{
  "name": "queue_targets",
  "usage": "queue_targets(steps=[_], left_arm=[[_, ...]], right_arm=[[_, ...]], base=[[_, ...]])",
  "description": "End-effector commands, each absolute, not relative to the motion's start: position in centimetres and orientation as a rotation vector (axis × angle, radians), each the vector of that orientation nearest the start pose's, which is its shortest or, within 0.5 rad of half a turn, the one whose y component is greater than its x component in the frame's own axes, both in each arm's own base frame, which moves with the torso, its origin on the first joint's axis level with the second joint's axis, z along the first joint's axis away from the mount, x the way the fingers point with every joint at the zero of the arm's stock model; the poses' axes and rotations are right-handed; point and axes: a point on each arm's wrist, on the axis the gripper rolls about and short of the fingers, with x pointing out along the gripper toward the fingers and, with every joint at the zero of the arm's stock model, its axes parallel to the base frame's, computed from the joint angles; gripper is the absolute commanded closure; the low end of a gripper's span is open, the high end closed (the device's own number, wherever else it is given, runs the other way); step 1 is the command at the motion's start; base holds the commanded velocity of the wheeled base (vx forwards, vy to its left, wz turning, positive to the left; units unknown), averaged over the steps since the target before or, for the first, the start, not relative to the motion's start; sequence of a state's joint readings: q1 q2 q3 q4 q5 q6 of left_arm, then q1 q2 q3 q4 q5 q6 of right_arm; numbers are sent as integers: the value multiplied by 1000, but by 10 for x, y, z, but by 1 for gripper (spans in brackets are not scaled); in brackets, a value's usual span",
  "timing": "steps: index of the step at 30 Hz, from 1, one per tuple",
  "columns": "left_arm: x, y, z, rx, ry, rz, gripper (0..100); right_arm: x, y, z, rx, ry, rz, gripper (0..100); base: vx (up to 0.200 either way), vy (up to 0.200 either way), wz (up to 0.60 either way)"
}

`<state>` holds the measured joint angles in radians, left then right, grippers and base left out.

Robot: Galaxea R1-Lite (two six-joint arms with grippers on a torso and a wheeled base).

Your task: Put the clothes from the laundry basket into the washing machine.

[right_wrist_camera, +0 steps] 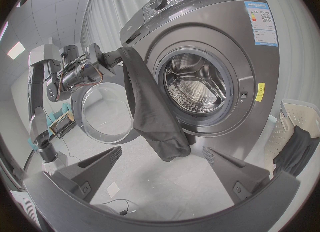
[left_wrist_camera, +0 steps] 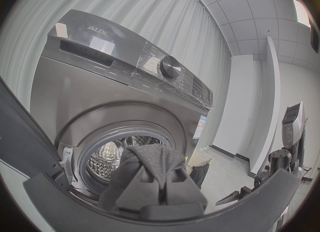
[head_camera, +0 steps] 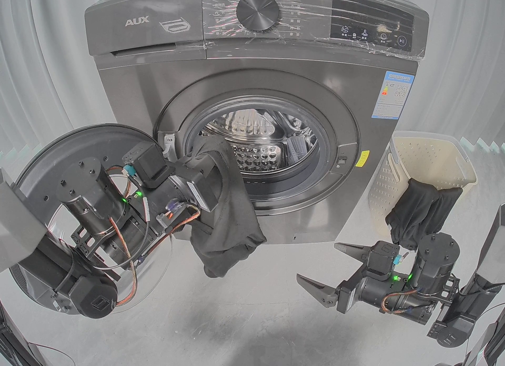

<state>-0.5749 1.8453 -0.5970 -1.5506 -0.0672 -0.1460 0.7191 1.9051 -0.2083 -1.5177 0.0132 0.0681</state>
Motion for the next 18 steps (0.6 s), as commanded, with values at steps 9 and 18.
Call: queue_targets(steps=[9, 18], left_arm=[[252, -169, 182, -218, -264, -684, 100], [253, -171, 186, -221, -282, -689, 100]], right_arm=[[233, 189, 71, 7, 155, 686, 0], [262, 212, 53, 19, 141, 705, 0]], base=[[0, 0, 0], [0, 0, 0]])
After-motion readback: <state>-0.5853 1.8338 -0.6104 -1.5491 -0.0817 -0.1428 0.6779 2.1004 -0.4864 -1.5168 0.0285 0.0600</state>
